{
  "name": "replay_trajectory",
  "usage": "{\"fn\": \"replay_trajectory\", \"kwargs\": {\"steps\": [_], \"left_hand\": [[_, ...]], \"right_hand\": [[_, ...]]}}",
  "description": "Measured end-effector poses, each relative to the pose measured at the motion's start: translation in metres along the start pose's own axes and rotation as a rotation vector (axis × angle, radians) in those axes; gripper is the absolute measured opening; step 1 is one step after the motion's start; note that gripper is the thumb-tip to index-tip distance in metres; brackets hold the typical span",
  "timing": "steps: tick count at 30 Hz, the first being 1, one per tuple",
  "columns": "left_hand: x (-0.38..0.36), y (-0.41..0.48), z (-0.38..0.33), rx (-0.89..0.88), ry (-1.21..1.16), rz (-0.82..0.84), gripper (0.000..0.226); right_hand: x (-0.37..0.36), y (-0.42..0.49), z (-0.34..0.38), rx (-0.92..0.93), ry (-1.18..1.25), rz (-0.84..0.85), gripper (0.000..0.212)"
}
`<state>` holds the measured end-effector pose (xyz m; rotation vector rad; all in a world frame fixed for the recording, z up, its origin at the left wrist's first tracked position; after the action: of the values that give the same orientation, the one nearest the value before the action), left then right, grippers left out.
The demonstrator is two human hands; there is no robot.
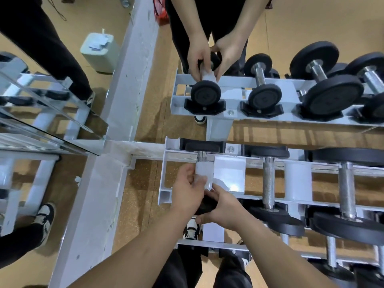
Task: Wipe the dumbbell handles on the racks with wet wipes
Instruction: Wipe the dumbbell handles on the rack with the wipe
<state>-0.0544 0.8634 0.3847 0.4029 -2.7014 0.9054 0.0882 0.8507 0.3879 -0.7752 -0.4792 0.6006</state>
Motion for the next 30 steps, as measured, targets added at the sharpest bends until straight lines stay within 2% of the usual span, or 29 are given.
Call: {"fn": "replay_trajectory", "kwargs": {"steps": [3,6,8,12,15,16,19,21,26,27,30], "left_hand": [[-0.010,0.004,0.000,0.009,0.156,0.063,0.028],[-0.021,0.015,-0.013,0.016,0.275,0.071,0.028],[-0.029,0.027,-0.025,0.065,0.252,0.085,0.030],[-0.035,0.043,-0.033,0.128,0.072,0.064,0.038],[-0.034,0.038,-0.025,0.086,0.221,0.121,0.041],[-0.032,0.035,-0.020,0.081,0.263,0.156,0.040],[-0.027,0.021,-0.003,0.091,0.321,0.283,0.037],[-0.025,0.012,0.007,0.121,0.328,0.341,0.036],[-0.033,0.036,-0.011,0.157,0.262,0.282,0.038],[-0.035,0.043,-0.020,0.168,0.196,0.245,0.038],[-0.034,0.050,-0.032,0.168,0.087,0.193,0.041]], "right_hand": [[-0.003,0.000,-0.002,-0.017,0.026,-0.013,0.105],[-0.002,0.005,-0.007,-0.001,0.030,-0.036,0.085],[-0.002,0.004,-0.005,0.015,0.043,-0.049,0.085],[-0.005,0.002,-0.003,0.025,0.062,-0.049,0.103],[-0.004,0.005,-0.007,0.005,0.057,-0.051,0.084],[-0.004,0.005,-0.008,0.006,0.056,-0.042,0.084],[-0.004,0.001,-0.007,0.014,0.080,-0.038,0.099],[-0.003,-0.004,-0.001,0.012,0.105,-0.030,0.101],[0.000,-0.006,0.010,0.005,-0.078,-0.054,0.112],[0.002,-0.006,0.010,-0.001,-0.164,-0.076,0.107],[0.008,-0.007,0.014,0.036,-0.437,-0.174,0.066]]}}
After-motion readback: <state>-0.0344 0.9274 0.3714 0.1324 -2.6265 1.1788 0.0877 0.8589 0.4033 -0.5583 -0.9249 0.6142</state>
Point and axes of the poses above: each hand's wrist, its own y-axis towards the middle knuckle, its own x-axis out of the back of the hand, z = x × y, the point moved 8 cm from there along y, towards the middle knuckle, and after that the axes turned 2 degrees about y, right-handed, at the moved point
